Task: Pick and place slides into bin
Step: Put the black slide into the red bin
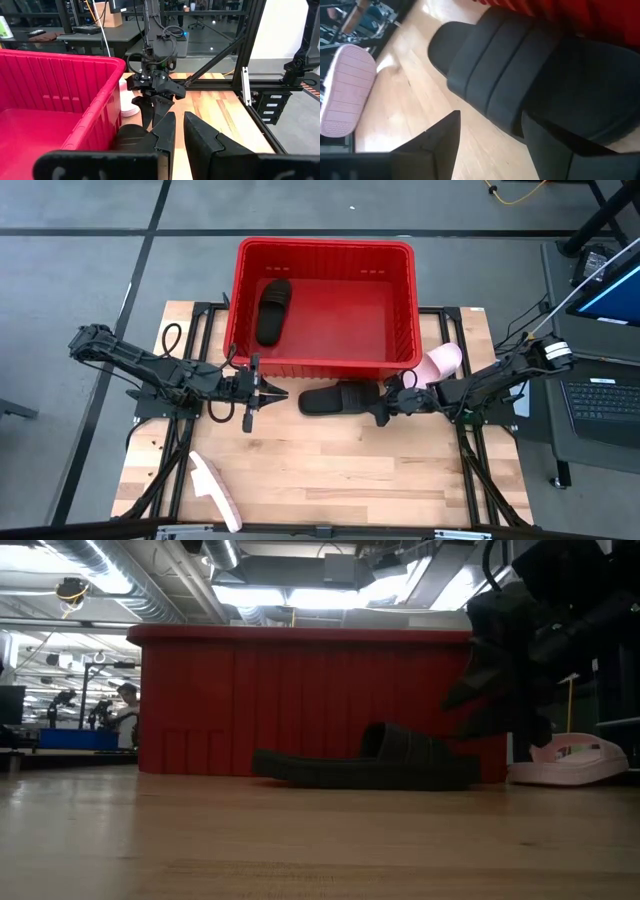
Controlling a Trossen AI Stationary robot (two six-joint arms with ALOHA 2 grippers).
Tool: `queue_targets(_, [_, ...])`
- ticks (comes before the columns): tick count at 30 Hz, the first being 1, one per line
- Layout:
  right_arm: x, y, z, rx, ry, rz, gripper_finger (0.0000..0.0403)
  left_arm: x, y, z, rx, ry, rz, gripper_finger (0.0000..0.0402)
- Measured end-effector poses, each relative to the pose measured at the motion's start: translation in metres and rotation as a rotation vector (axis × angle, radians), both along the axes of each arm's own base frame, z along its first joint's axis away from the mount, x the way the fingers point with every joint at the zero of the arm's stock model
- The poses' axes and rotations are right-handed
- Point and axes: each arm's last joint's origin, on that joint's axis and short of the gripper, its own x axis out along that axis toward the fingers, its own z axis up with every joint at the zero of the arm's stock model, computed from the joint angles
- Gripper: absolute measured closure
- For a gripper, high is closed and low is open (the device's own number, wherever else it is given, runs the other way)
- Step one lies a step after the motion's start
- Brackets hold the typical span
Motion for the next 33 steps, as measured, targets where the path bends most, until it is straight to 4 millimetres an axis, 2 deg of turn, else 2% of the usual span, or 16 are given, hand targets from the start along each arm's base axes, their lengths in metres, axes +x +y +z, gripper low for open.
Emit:
queue_targets(20, [0.017, 0.004, -0.021, 0.048, -0.042, 0.021, 0.0191, 0.0, 0.0, -0.002, 0.008, 0.018, 0.014, 0.0368])
queue_targets(29, [0.023, -0.001, -0.032, 0.063, -0.033, 0.015, 0.0191, 0.0, 0.0, -0.002, 0.009, 0.02, 0.014, 0.0368])
queue_targets(33, [0.026, -0.001, -0.035, 0.072, -0.049, 0.022, 0.0208, 0.0, 0.0, -0.003, 0.011, 0.027, 0.014, 0.0368])
